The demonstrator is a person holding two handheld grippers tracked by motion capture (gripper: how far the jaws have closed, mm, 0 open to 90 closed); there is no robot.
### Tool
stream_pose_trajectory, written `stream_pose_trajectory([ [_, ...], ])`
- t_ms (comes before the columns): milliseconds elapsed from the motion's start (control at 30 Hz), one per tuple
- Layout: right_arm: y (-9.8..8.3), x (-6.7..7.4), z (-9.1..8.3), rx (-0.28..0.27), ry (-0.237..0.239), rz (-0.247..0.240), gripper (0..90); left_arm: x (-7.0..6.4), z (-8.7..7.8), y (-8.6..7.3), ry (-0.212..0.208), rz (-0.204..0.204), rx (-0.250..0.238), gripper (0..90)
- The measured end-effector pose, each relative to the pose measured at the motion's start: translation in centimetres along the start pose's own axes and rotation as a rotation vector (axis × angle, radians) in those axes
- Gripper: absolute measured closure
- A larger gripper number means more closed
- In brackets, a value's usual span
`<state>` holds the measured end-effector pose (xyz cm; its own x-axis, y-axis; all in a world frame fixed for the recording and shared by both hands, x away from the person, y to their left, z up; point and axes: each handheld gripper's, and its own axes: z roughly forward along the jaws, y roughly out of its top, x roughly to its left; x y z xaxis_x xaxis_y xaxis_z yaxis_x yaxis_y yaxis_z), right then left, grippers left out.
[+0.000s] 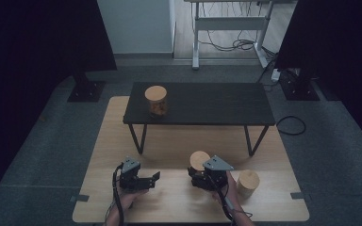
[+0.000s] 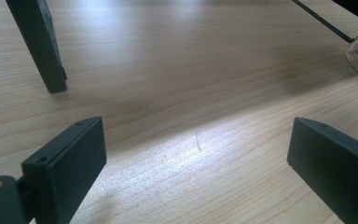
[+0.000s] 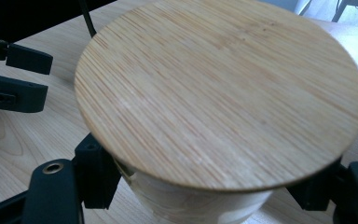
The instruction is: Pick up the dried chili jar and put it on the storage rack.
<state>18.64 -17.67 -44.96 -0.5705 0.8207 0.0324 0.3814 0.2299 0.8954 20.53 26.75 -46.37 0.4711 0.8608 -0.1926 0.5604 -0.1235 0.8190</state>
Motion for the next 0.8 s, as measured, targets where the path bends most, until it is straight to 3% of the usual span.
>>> stream_pose_trajectory([
  [800, 0.74, -0.01, -0.60, -0.002, 0.011, -0.013, 24.9, 0.02, -0.06, -0.01, -0.001, -0.006, -0.003, 4.1],
])
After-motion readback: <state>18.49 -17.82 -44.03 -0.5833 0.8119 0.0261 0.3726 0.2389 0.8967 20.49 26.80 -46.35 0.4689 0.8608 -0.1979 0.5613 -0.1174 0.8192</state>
